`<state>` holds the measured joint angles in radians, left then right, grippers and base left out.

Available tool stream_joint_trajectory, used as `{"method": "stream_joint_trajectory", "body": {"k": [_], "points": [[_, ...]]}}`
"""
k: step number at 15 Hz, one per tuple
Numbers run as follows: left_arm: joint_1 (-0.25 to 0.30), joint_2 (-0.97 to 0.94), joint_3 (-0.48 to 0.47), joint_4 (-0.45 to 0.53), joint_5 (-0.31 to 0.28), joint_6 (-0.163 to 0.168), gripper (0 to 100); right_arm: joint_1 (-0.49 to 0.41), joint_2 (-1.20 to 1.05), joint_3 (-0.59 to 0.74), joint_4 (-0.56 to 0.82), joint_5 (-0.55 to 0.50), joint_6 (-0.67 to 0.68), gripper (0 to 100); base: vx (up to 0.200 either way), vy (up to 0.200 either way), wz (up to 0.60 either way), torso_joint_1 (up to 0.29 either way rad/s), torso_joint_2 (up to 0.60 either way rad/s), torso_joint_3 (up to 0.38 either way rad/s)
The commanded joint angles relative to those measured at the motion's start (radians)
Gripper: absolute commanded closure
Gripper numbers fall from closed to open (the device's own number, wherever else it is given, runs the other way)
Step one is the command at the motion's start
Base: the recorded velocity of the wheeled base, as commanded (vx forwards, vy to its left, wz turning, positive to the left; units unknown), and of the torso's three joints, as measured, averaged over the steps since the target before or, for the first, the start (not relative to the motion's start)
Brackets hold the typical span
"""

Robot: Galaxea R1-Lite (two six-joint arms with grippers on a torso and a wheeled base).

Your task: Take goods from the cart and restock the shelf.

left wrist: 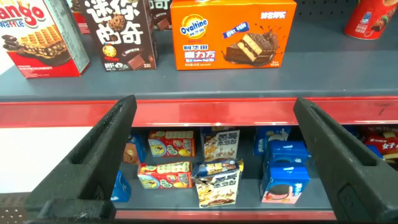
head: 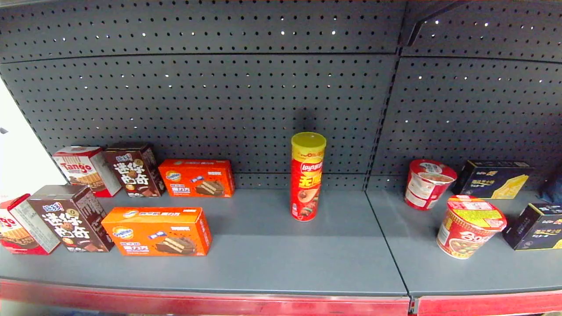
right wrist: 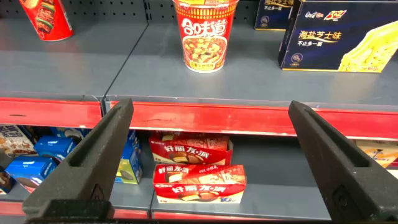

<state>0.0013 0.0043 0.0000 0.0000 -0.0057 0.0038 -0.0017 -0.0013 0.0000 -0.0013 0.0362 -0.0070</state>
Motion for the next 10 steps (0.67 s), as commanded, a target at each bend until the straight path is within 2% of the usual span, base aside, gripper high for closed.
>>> {"method": "stream_joint_trajectory", "body": {"k": [1, 5, 10], "points": [[0.000, 0.000, 0.000, 0.000, 0.001, -0.004, 0, 0.000, 0.001, 0.000, 0.000, 0.001, -0.001, 0, 0.000, 0.000, 0.00, 0.000, 0.00, 0.000], [0.000, 0.002, -0.002, 0.002, 0.003, -0.007, 0, 0.000, 0.001, 0.000, 0.000, 0.001, 0.001, 0, 0.000, 0.000, 0.00, 0.000, 0.00, 0.000], [-0.001, 0.002, -0.002, 0.002, 0.003, -0.008, 0, 0.000, 0.001, 0.000, 0.000, -0.001, -0.001, 0, 0.000, 0.000, 0.60, 0.004, 0.00, 0.000]]}}
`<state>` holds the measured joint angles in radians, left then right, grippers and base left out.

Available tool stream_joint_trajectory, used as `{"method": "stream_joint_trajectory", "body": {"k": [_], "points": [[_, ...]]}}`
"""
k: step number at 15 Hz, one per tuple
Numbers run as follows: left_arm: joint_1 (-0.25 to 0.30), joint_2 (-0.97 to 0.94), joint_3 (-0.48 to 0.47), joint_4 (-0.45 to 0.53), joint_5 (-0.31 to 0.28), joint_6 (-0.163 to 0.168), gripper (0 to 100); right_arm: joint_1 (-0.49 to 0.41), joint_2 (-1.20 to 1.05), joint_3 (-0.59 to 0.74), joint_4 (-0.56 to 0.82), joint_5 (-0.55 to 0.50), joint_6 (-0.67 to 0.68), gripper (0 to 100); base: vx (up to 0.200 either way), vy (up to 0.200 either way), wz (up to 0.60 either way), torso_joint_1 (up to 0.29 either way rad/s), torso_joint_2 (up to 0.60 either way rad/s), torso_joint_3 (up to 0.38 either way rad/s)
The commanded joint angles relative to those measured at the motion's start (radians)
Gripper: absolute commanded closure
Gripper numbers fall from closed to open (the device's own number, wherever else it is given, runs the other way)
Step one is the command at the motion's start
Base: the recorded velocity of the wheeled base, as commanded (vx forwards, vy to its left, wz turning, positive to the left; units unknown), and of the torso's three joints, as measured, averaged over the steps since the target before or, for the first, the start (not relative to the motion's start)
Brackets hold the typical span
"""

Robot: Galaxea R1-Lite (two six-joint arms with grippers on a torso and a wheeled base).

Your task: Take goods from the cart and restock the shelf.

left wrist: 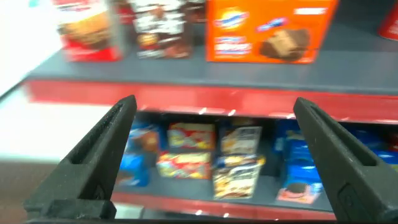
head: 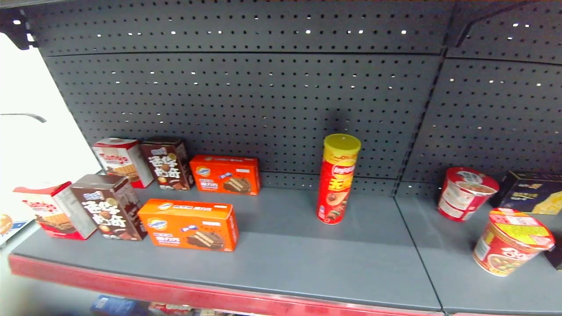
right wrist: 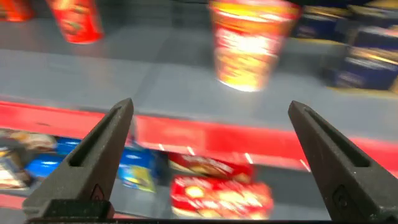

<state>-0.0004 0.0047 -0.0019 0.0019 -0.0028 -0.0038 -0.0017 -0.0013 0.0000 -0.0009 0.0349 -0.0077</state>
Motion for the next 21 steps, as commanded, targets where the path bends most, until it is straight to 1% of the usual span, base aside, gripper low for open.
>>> {"method": "stream_joint_trajectory", "body": {"k": [1, 17, 19, 20, 21], "points": [[0.000, 0.001, 0.000, 0.001, 0.000, 0.001, 0, 0.000, 0.001, 0.000, -0.001, 0.000, -0.002, 0, 0.000, 0.000, 0.60, 0.002, 0.00, 0.007], [0.000, 0.001, 0.002, -0.002, 0.001, 0.001, 0, 0.000, 0.001, 0.000, -0.001, -0.001, 0.000, 0, 0.000, 0.000, 0.60, 0.003, 0.00, 0.003], [0.002, 0.000, 0.002, -0.005, 0.014, -0.001, 0, 0.000, 0.001, 0.000, -0.001, -0.001, 0.002, 0, 0.000, 0.000, 0.00, 0.000, 0.00, 0.000], [0.003, -0.002, -0.015, -0.011, 0.032, 0.022, 0, 0.000, 0.001, 0.000, -0.001, -0.001, 0.002, 0, 0.000, 0.000, 0.00, 0.000, 0.00, 0.000], [0.003, 0.000, -0.053, -0.003, 0.030, 0.058, 0, 0.000, 0.001, 0.000, -0.001, -0.001, 0.002, 0, 0.000, 0.000, 0.00, 0.000, 0.00, 0.000]]}}
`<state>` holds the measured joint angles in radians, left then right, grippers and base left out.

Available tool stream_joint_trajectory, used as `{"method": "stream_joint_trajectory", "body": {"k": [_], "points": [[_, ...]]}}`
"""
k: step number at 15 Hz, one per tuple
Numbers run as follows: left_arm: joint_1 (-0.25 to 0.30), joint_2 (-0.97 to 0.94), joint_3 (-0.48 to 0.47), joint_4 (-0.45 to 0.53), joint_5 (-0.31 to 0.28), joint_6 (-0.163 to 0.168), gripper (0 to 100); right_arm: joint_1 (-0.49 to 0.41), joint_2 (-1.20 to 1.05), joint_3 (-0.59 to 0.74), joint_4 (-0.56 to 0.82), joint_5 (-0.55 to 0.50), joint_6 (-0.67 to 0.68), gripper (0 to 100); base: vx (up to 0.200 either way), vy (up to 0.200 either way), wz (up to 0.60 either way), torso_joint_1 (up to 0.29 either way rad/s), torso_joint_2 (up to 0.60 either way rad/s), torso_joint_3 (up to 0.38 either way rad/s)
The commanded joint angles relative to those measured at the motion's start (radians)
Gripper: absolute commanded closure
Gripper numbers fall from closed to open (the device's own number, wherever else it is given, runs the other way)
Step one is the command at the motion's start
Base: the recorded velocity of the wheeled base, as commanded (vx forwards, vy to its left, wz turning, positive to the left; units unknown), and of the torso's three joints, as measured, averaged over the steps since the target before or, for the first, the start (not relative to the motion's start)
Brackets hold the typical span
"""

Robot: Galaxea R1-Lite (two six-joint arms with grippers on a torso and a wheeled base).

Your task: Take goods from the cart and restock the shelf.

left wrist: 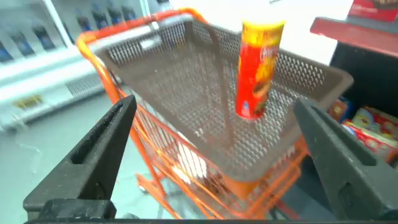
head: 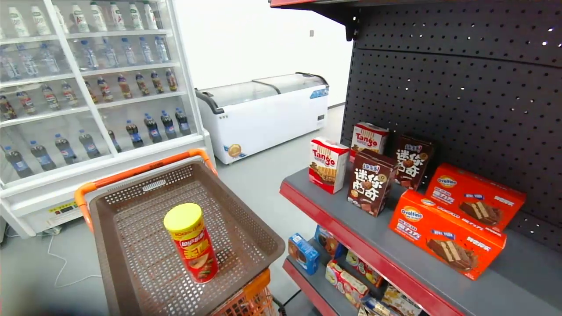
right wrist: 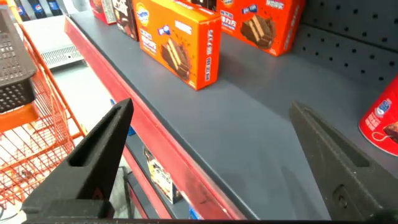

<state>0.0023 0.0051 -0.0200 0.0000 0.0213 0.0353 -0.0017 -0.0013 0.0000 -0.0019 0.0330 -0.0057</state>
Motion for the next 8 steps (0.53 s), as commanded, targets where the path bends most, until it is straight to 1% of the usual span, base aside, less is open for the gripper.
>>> {"method": "stream_joint_trajectory", "body": {"k": [1, 2, 3, 4, 5, 6, 7, 8], "points": [[-0.005, 0.067, -0.182, 0.048, 0.003, 0.106, 0, 0.000, 0.001, 0.000, 0.000, 0.001, 0.000, 0, 0.000, 0.000, 0.00, 0.000, 0.00, 0.000], [-0.012, 0.216, -0.367, 0.176, -0.006, 0.161, 0, 0.000, 0.001, 0.000, 0.000, 0.001, 0.000, 0, 0.000, 0.000, 0.00, 0.000, 0.00, 0.000], [-0.008, 0.276, -0.460, 0.236, -0.007, 0.186, 0, 0.000, 0.001, 0.000, 0.000, 0.001, 0.000, 0, 0.000, 0.000, 0.00, 0.000, 0.00, 0.000], [-0.012, 0.378, -0.521, 0.272, -0.014, 0.206, 0, 0.000, 0.001, 0.000, 0.000, 0.001, 0.000, 0, 0.000, 0.000, 0.00, 0.000, 0.00, 0.000], [-0.015, 0.435, -0.545, 0.270, -0.020, 0.210, 0, 0.000, 0.001, 0.000, 0.000, 0.001, 0.000, 0, 0.000, 0.000, 0.00, 0.000, 0.00, 0.000], [-0.015, 0.435, -0.545, 0.270, -0.020, 0.210, 0, 0.000, 0.001, 0.000, 0.000, 0.001, 0.000, 0, 0.000, 0.000, 0.00, 0.000, 0.00, 0.000], [-0.024, 0.541, -0.587, 0.295, -0.038, 0.224, 0, 0.000, 0.001, 0.000, 0.000, 0.001, 0.000, 0, 0.000, 0.000, 0.00, 0.000, 0.00, 0.000], [-0.035, 0.573, -0.587, 0.313, -0.047, 0.222, 0, 0.000, 0.001, 0.000, 0.000, 0.001, 0.000, 0, 0.000, 0.000, 0.00, 0.000, 0.00, 0.000]]}}
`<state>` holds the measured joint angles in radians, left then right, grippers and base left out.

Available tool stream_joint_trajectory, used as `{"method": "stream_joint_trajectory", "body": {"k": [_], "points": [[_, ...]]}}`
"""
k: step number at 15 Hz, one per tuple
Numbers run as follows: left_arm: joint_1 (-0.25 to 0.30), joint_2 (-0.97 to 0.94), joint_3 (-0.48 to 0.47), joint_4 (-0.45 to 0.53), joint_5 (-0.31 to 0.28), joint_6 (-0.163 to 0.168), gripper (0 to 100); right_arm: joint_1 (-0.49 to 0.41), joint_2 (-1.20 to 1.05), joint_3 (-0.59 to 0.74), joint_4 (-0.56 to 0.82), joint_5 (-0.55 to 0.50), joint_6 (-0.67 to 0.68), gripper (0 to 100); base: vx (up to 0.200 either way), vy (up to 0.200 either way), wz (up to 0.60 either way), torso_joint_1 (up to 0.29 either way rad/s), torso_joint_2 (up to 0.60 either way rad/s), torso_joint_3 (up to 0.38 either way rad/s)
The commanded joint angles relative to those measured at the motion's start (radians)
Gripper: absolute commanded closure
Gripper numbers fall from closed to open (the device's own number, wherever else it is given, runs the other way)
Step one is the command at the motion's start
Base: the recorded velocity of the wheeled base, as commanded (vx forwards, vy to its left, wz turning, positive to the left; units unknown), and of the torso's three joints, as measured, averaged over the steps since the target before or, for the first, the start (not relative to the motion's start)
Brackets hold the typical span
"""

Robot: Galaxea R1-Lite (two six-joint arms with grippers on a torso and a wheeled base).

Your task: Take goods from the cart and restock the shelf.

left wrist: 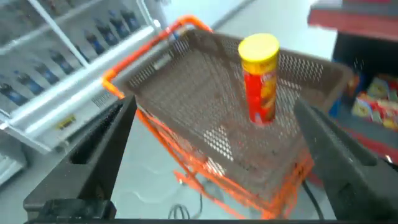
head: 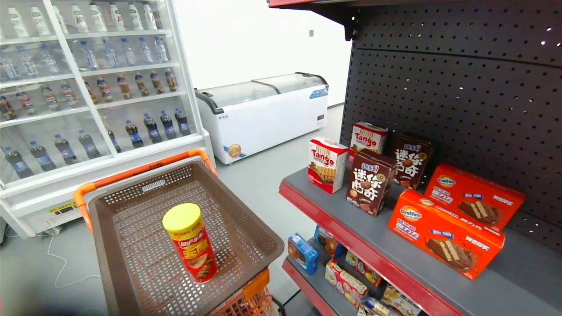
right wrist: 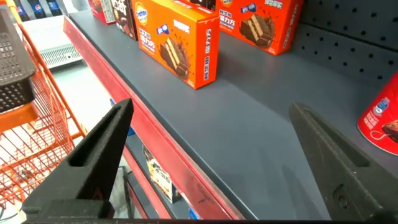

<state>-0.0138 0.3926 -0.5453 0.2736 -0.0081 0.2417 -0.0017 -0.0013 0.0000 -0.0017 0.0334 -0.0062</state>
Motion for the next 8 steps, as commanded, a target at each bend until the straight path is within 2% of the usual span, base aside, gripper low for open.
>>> {"method": "stream_joint_trajectory", "body": {"k": [1, 2, 3, 4, 6, 7, 8], "points": [[-0.020, 0.215, -0.062, 0.061, -0.020, 0.007, 0, 0.000, 0.001, 0.000, 0.000, 0.000, 0.000, 0, 0.000, 0.000, 0.00, 0.000, 0.00, 0.000], [-0.032, 0.247, -0.061, 0.078, -0.013, -0.021, 0, 0.000, 0.001, 0.000, 0.000, 0.000, 0.000, 0, 0.000, 0.000, 0.00, 0.000, 0.00, 0.000], [-0.044, 0.269, -0.051, 0.079, -0.015, -0.073, 0, 0.000, 0.001, 0.000, 0.000, 0.000, 0.000, 0, 0.000, 0.000, 0.00, 0.000, 0.00, 0.000], [-0.055, 0.293, -0.042, 0.085, -0.021, -0.104, 0, 0.000, 0.001, 0.000, 0.000, 0.000, 0.000, 0, 0.000, 0.000, 0.00, 0.000, 0.00, 0.000], [-0.040, 0.394, -0.033, 0.081, -0.107, -0.133, 0, 0.000, 0.001, 0.000, 0.000, 0.000, 0.000, 0, 0.000, 0.000, 0.00, 0.000, 0.00, 0.000], [-0.011, 0.442, -0.039, 0.078, -0.155, -0.130, 0, 0.000, 0.001, 0.000, 0.000, 0.000, -0.001, 0, 0.000, 0.000, 0.00, 0.000, 0.00, 0.000], [-0.009, 0.445, -0.039, 0.076, -0.158, -0.130, 0, 0.000, 0.001, 0.000, 0.000, 0.000, -0.001, 0, 0.000, 0.000, 0.00, 0.000, 0.00, 0.000]]}}
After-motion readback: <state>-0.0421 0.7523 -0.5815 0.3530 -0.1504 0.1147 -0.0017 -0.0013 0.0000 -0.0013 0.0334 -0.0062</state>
